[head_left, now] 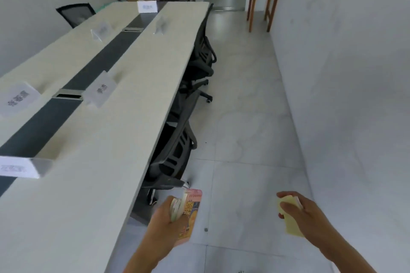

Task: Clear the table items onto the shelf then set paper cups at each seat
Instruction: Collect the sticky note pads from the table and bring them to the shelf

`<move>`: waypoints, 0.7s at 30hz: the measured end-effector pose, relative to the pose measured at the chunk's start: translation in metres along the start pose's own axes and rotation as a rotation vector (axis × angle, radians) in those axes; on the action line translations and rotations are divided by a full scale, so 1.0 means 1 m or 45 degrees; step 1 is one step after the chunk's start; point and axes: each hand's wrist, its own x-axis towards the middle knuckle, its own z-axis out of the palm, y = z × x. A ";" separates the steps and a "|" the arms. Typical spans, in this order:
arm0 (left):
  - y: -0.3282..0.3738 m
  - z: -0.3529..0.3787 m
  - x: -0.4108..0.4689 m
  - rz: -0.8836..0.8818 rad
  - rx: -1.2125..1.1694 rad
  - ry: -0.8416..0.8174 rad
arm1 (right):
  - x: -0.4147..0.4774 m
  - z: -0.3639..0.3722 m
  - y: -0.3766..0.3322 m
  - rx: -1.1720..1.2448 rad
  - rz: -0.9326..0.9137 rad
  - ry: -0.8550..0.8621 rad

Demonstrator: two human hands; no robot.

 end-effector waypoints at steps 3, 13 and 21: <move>0.030 0.037 0.019 -0.028 0.023 -0.085 | 0.021 -0.037 0.009 0.044 0.052 0.046; 0.130 0.073 0.175 -0.053 0.025 -0.142 | 0.165 -0.107 -0.037 0.112 0.063 0.103; 0.294 0.081 0.343 0.064 -0.117 -0.220 | 0.300 -0.175 -0.145 0.232 0.005 0.261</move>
